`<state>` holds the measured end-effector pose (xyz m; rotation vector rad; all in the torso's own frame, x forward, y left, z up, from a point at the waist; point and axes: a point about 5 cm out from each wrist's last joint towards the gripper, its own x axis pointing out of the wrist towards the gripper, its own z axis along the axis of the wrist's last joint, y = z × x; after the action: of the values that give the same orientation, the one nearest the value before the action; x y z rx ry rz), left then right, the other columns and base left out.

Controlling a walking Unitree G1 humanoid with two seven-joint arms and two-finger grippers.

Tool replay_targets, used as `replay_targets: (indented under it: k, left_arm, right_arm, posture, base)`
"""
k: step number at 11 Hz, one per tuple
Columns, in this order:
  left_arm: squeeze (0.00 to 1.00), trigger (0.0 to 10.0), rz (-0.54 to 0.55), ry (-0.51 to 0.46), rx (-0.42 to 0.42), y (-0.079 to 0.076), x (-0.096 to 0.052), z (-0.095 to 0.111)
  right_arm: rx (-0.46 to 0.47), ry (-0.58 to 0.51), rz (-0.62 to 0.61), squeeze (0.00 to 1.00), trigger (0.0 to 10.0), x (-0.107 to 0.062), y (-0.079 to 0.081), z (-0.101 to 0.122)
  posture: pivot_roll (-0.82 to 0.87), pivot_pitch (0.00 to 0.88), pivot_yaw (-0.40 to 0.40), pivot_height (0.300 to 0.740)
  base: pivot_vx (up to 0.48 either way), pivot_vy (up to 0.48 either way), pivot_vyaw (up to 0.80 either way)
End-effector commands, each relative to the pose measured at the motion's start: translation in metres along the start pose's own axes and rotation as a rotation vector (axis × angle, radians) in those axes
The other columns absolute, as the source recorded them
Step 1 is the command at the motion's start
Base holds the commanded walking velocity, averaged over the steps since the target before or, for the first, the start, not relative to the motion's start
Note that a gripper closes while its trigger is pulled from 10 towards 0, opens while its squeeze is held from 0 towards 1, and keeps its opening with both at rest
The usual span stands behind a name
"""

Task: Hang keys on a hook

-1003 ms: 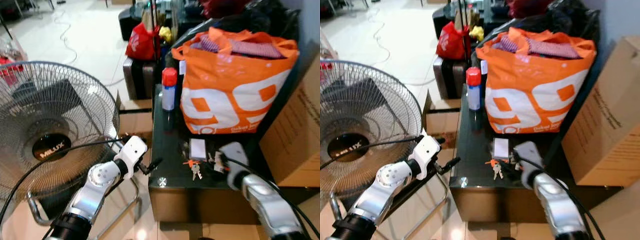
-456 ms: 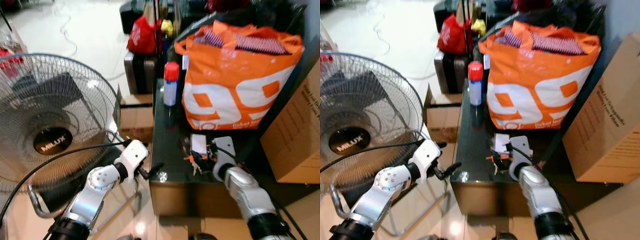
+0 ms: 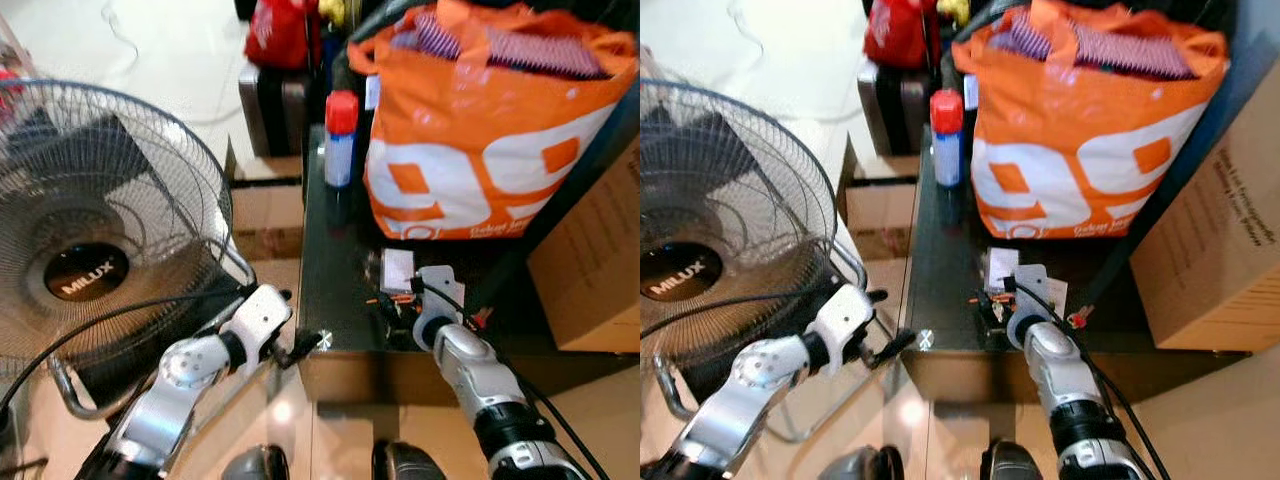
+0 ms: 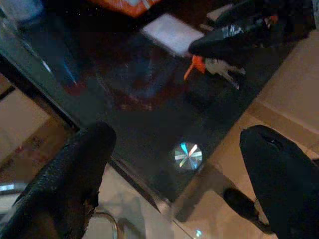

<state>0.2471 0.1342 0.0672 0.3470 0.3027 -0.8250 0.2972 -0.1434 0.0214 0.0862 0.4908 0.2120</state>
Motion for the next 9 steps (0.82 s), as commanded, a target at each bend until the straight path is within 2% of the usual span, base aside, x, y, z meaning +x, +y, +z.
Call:
replay_targets:
  k: [1, 4, 5, 6, 8, 9]
  left_arm:
    - [0.00, 10.0, 0.000, 0.009, -0.002, -0.001, -0.004, -0.001]
    - [0.00, 10.0, 0.004, 0.014, -0.011, -0.002, -0.002, 0.000]
    - [0.00, 10.0, 0.004, 0.014, -0.011, -0.001, -0.002, 0.001]
    - [0.00, 10.0, 0.005, 0.014, -0.010, -0.001, -0.002, 0.002]
    - [0.00, 10.0, 0.011, 0.013, -0.009, 0.001, -0.003, 0.002]
    - [0.00, 10.0, 0.012, 0.013, -0.008, 0.001, -0.002, 0.002]
  right_arm:
    - [0.030, -0.008, -0.004, 0.00, 10.0, 0.001, 0.001, -0.001]
    - [-0.003, 0.022, -0.003, 0.00, 9.8, 0.001, -0.004, -0.005]
    - [-0.032, 0.050, 0.009, 0.00, 8.2, 0.001, -0.006, -0.007]
    - [-0.051, 0.059, 0.031, 0.00, 7.1, 0.000, -0.007, -0.007]
    - [-0.053, 0.032, 0.064, 0.00, 5.8, -0.004, -0.015, 0.001]
    - [-0.056, 0.019, 0.098, 0.00, 4.1, -0.006, -0.015, 0.005]
  posture:
    - [-0.10, 0.219, 0.053, 0.740]
    - [-0.11, 0.209, 0.047, 0.740]
    - [-0.11, 0.207, 0.047, 0.740]
    - [-0.11, 0.208, 0.046, 0.740]
    - [-0.11, 0.205, 0.045, 0.740]
    - [-0.12, 0.203, 0.048, 0.740]
  base:
    - [0.000, 0.000, 0.00]
    - [0.000, 0.000, 0.00]
    - [0.000, 0.000, 0.00]
    - [0.000, 0.000, 0.00]
    - [0.000, 0.000, 0.00]
    - [0.000, 0.000, 0.00]
